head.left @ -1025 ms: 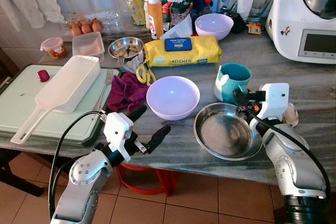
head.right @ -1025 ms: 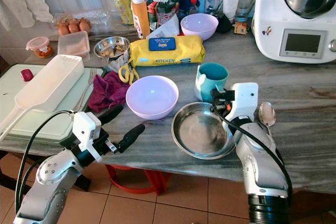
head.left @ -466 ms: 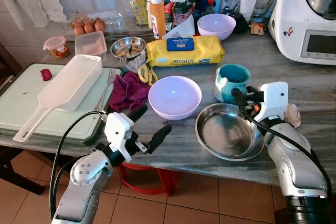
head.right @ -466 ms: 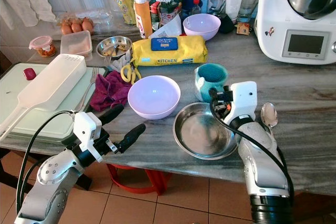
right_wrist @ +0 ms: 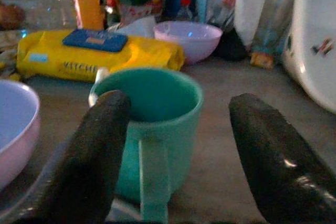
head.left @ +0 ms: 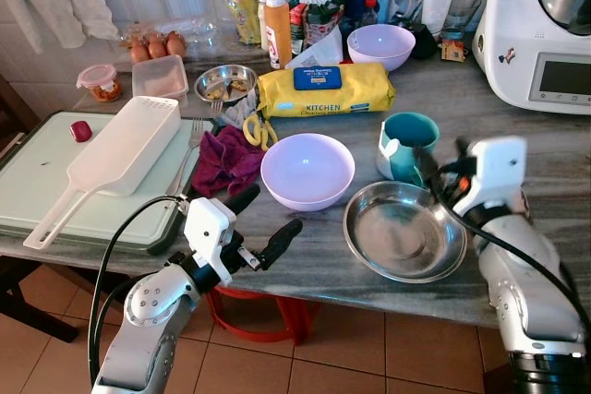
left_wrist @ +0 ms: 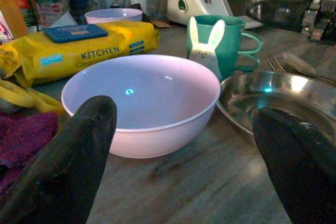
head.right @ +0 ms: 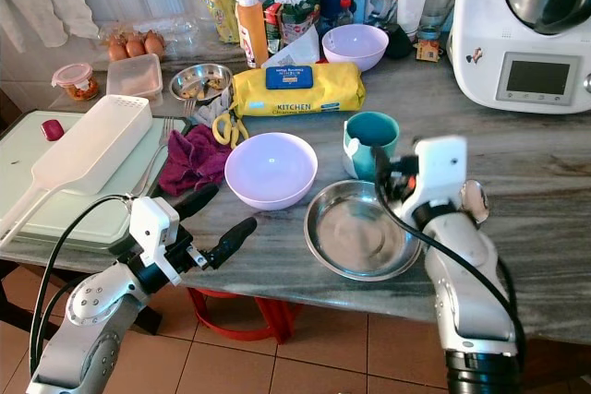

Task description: Setting the table

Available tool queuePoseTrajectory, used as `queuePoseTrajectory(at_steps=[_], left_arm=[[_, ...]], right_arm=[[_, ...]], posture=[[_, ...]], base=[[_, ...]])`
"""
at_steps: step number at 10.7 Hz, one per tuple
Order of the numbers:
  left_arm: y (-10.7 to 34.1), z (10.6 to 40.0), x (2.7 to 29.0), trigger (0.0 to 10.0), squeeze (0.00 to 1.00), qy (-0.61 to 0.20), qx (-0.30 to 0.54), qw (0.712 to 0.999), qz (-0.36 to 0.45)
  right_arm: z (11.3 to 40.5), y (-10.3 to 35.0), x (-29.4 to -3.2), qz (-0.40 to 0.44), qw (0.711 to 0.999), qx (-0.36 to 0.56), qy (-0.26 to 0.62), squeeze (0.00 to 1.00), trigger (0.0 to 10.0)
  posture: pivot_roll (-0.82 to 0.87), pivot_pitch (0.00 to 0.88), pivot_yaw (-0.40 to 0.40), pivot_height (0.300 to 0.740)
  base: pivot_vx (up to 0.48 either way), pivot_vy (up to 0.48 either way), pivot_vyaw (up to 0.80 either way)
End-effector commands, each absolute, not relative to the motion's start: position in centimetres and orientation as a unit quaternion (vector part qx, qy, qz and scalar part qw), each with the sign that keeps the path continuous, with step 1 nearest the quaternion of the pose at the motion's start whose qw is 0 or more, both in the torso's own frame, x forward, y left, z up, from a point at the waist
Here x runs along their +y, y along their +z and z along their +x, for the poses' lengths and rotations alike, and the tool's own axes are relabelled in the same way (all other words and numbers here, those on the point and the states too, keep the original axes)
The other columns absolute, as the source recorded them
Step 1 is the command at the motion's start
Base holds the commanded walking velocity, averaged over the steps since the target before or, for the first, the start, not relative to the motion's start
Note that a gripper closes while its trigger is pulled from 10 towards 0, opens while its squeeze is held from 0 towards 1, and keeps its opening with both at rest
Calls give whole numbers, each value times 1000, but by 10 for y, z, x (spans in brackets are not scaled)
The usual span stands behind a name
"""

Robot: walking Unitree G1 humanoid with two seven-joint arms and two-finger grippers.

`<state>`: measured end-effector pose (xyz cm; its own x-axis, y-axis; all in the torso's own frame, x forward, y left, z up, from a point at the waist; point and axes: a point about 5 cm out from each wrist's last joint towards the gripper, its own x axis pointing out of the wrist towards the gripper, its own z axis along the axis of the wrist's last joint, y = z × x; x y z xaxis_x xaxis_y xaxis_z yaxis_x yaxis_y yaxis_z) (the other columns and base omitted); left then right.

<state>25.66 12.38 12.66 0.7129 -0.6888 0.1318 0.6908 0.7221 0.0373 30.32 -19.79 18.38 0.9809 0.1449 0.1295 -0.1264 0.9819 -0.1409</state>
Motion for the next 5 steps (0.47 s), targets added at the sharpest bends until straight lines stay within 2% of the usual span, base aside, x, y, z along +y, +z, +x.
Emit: queuePoseTrajectory(at_steps=[1,5], left_arm=[[128,257,126,10000,0,-369,-69,927,-1],[129,257,126,10000,0,-368,-70,927,0]], right_arm=[[301,196,-190,-80,989,-100,77,1000,10000],[293,220,-161,-107,973,-168,115,1000,10000]], posture=[[-265,95,81,740],[-257,95,80,740]], base=[[0,0,0],[0,0,0]])
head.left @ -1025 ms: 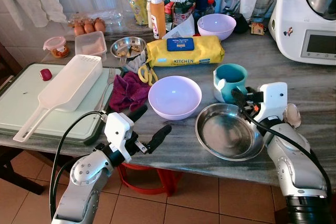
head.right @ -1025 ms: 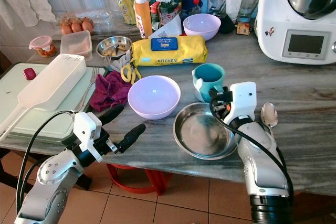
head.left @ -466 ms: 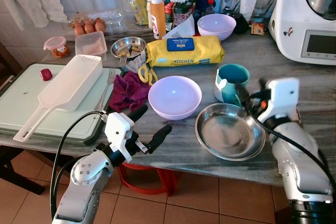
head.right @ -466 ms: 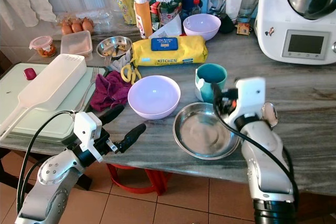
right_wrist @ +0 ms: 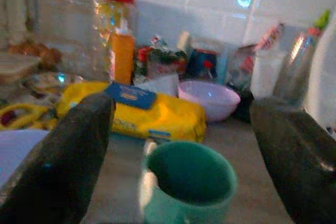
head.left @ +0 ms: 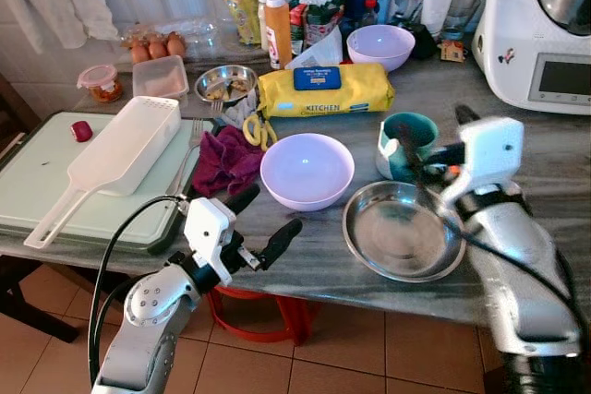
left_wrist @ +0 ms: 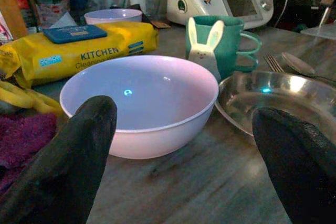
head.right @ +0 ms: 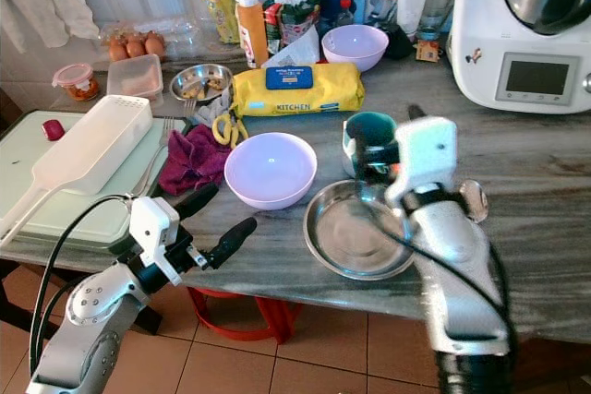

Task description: Setting the table

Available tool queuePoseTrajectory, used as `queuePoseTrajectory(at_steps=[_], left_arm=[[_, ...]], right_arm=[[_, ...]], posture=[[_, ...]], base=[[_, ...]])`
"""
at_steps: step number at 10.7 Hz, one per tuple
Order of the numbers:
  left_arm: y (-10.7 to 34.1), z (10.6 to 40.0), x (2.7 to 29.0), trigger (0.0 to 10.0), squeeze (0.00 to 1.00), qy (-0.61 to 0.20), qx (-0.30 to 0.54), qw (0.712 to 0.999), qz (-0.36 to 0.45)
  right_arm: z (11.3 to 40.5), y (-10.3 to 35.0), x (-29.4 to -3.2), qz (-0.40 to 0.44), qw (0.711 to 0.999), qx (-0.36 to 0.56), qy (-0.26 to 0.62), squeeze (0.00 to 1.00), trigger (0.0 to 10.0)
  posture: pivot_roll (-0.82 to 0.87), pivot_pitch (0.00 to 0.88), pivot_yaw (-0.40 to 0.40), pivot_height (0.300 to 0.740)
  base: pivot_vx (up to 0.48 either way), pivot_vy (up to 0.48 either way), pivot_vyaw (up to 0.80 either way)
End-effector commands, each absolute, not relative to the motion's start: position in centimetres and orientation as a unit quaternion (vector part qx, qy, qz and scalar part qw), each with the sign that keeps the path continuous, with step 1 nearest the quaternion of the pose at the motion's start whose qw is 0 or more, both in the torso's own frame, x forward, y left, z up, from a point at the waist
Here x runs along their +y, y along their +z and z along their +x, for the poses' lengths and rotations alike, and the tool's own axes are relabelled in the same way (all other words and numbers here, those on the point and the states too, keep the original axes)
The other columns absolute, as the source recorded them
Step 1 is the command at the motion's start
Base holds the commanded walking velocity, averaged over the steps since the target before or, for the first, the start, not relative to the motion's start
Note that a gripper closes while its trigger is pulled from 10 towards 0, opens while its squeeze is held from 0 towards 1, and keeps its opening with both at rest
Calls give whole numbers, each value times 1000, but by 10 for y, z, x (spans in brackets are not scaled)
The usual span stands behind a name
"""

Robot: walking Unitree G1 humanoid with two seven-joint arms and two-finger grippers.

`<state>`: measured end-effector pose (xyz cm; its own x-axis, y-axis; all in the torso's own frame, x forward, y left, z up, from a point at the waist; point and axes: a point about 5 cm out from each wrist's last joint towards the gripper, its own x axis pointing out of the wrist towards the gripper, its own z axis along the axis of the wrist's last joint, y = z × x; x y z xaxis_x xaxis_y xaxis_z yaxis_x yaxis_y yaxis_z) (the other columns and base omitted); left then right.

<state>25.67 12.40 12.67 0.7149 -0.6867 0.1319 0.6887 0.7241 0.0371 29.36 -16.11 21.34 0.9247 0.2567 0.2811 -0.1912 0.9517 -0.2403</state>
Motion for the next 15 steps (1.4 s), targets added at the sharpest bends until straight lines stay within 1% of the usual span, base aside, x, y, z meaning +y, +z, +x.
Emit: queuePoseTrajectory(at_steps=[1,3,5,6,7,8,9,10,12,14,15], left_arm=[[129,256,126,10000,0,-365,-71,928,0],[129,256,128,10000,0,-358,-73,931,0],[130,256,129,10000,0,-349,-77,934,-2],[130,257,130,10000,0,-345,-79,935,-2],[131,258,131,10000,0,-334,-83,939,-12],[133,260,133,10000,0,-328,-87,941,-15],[141,267,140,10000,0,-299,-105,948,-12],[149,276,148,10000,0,-246,-124,961,-5],[151,289,158,10000,0,-133,-133,982,16],[151,290,153,10000,0,-102,-146,984,22],[147,291,153,10000,0,-76,-136,988,23]], right_arm=[[286,221,-145,-114,966,-187,139,1000,10000],[277,210,-131,-135,961,-182,160,1000,10000],[273,203,-122,-149,958,-178,167,1000,10000],[272,201,-119,-155,956,-179,172,949,10000],[272,200,-118,-164,954,-181,176,722,10000],[272,199,-118,-168,953,-183,175,565,10000],[273,199,-118,-172,952,-185,172,447,10000],[274,198,-116,-176,951,-187,172,0,10000],[275,192,-111,-185,947,-190,183,0,10000],[276,189,-105,-190,944,-192,190,0,10000],[277,188,-102,-192,942,-195,196,0,10000]], posture=[[-251,92,75,740],[-246,91,68,740],[-239,88,63,740],[-236,84,63,740],[-231,82,64,740],[-229,81,64,740],[-225,76,67,740],[-223,73,67,740],[-208,50,62,740],[-196,37,54,740],[-182,22,48,740]], base=[[0,0,0],[0,0,0],[0,0,800],[0,0,800],[0,0,800],[0,0,800],[0,0,800],[0,0,800],[0,0,800],[0,0,800],[0,0,800]])
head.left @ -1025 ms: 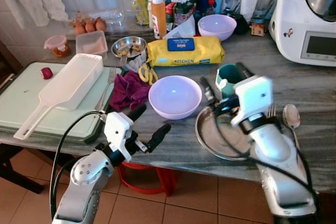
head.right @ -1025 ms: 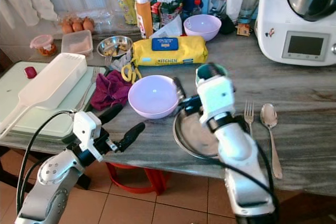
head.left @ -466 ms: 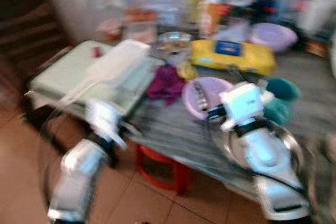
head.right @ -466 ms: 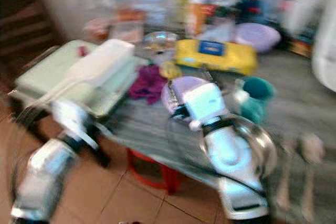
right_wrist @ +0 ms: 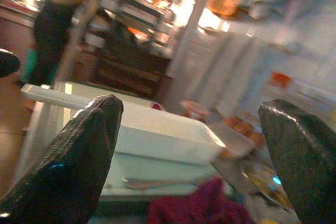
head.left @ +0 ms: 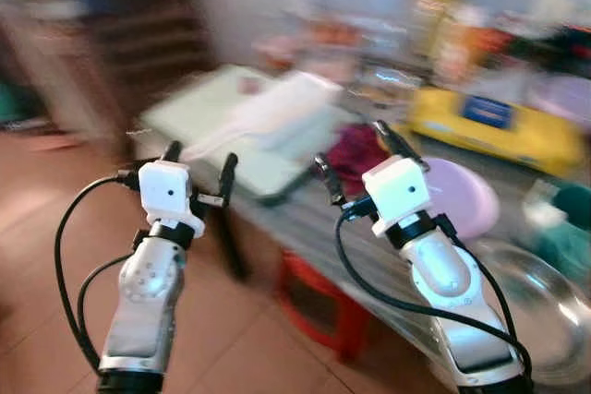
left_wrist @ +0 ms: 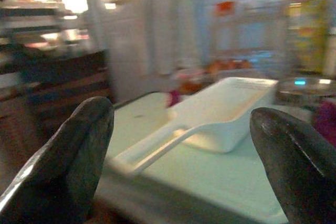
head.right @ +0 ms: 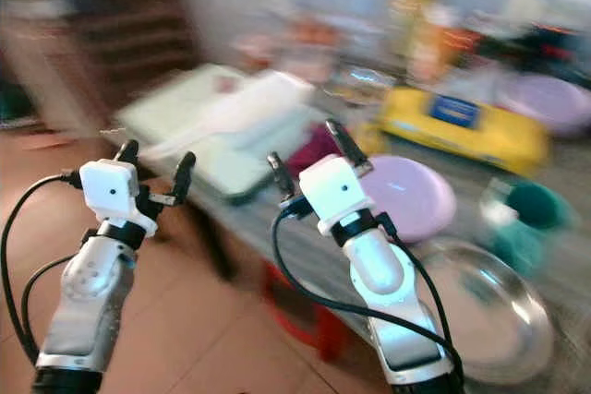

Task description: Setting the table

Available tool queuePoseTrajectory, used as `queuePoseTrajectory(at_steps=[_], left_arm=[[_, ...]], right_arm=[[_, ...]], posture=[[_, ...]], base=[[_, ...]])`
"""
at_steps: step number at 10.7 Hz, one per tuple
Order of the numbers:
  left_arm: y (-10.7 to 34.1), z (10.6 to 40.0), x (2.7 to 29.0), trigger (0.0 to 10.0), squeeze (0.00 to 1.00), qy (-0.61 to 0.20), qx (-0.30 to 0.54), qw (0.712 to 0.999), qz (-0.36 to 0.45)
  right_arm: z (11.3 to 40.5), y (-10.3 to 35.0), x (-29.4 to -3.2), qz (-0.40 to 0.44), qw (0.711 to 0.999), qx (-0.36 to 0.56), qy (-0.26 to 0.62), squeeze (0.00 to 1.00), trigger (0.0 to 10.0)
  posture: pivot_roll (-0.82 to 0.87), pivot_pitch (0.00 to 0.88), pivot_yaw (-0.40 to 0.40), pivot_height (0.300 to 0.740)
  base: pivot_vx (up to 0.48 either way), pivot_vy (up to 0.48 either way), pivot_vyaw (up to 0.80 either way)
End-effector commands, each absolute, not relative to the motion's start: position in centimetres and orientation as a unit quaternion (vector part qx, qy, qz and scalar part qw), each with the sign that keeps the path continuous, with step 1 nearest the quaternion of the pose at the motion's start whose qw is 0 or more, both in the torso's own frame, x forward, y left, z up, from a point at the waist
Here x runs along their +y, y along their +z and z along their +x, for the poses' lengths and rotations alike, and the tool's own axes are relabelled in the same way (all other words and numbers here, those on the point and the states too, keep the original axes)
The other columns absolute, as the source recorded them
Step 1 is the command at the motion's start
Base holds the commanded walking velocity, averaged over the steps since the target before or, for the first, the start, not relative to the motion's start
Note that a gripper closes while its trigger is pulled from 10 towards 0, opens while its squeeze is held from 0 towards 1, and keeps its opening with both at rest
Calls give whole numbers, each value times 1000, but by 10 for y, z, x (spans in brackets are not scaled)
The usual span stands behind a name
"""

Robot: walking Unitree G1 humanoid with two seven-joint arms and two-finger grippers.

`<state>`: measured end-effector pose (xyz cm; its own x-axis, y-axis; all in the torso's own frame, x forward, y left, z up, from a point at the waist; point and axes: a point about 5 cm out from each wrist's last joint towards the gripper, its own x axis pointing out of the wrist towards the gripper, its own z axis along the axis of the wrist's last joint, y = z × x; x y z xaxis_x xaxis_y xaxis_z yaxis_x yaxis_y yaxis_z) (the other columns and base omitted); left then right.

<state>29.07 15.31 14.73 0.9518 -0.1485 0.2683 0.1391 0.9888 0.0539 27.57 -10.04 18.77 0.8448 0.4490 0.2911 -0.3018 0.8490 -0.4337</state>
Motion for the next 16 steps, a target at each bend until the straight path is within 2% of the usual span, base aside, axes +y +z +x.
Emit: queuePoseTrajectory(at_steps=[1,4,11,16], left_arm=[[141,292,156,10000,0,-46,-124,991,28],[132,292,163,10000,0,7,-112,992,51],[106,292,177,10000,0,61,-77,990,105],[65,286,181,10000,0,45,9,993,111]], right_arm=[[280,187,-101,-191,942,-195,197,0,10000],[286,184,-97,-182,943,-194,199,0,10000],[289,173,-99,-168,950,-185,187,0,10000],[293,151,-103,-137,966,-144,169,0,10000]], posture=[[-175,17,47,740],[-161,0,50,740],[-168,0,71,740],[-162,0,76,740]], base=[[0,0,800],[0,0,800],[0,0,800],[0,0,800]])
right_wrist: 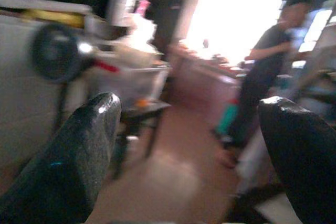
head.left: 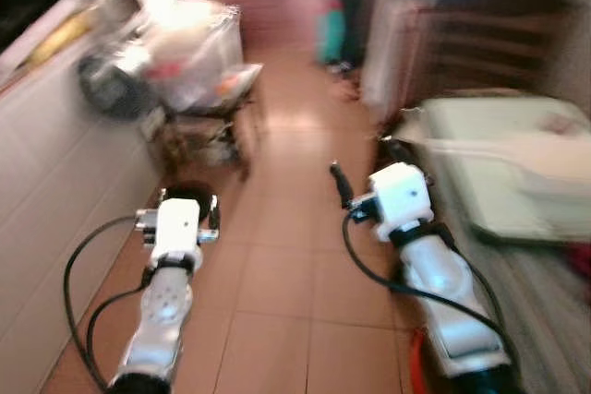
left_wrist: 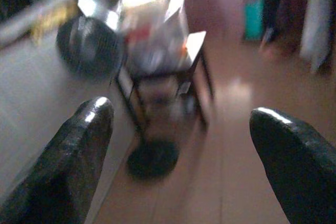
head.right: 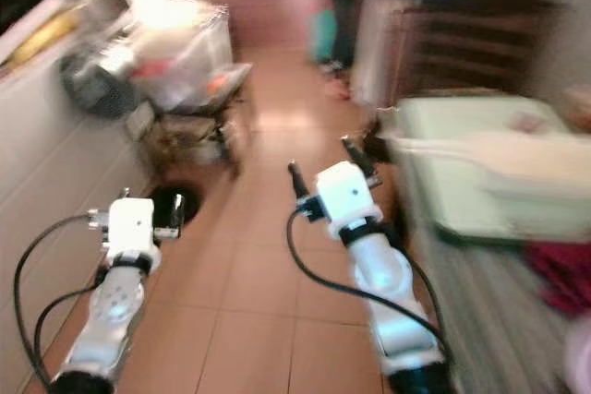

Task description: Setting the table

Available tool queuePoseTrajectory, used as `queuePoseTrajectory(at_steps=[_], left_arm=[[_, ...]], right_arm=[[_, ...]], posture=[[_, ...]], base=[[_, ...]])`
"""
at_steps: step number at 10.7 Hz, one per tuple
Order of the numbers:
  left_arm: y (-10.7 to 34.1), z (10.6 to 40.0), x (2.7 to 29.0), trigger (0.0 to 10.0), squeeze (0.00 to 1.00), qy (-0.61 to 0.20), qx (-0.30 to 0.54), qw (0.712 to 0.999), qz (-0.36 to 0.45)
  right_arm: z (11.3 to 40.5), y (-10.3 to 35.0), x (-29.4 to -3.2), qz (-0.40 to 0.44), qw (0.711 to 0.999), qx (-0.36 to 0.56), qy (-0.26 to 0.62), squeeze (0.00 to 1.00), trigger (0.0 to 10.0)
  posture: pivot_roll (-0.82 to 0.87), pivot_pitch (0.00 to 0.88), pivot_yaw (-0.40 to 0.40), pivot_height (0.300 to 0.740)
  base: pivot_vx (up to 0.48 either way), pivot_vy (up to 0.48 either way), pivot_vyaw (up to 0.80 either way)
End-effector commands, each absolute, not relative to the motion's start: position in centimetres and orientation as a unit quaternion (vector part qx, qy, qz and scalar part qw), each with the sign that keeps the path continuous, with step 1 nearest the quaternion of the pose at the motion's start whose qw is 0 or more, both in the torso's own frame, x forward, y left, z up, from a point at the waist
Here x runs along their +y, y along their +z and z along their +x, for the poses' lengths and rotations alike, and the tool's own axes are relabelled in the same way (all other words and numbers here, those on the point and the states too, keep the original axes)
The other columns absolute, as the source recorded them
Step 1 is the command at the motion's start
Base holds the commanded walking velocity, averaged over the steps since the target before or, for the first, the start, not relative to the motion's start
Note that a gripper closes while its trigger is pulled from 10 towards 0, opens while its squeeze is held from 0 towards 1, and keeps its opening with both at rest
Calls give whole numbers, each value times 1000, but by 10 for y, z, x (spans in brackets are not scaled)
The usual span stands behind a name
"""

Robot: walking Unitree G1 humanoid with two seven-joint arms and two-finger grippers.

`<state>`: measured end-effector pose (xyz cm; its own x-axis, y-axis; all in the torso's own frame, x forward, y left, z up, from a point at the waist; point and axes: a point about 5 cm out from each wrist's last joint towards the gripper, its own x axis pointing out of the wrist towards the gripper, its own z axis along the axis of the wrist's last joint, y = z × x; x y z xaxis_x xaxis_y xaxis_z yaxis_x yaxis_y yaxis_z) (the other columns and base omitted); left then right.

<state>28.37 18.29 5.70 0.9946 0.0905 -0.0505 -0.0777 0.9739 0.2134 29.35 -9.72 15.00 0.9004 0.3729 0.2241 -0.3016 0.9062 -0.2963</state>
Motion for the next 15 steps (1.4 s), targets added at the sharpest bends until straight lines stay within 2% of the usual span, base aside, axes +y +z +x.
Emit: queuePoseTrajectory(at_steps=[1,3,4,7,15], left_arm=[[49,284,178,10000,0,21,53,995,88],[20,276,177,10000,0,2,119,990,82],[3,270,183,10000,0,27,168,984,50],[-30,251,183,10000,0,4,260,963,66],[-53,231,182,10000,0,-33,334,936,109]], right_arm=[[296,141,-106,-106,975,-113,158,0,10000],[299,111,-116,-76,987,-49,132,0,10000],[298,94,-117,-70,989,-20,130,0,10000],[287,46,-116,-63,987,68,129,0,10000],[282,9,-137,-73,985,133,83,0,10000]], posture=[[-161,0,75,740],[-156,0,73,740],[-162,0,73,740],[-168,0,68,740],[-174,0,71,740]], base=[[0,0,0],[0,0,0],[0,0,0],[0,91,0],[0,456,0]])
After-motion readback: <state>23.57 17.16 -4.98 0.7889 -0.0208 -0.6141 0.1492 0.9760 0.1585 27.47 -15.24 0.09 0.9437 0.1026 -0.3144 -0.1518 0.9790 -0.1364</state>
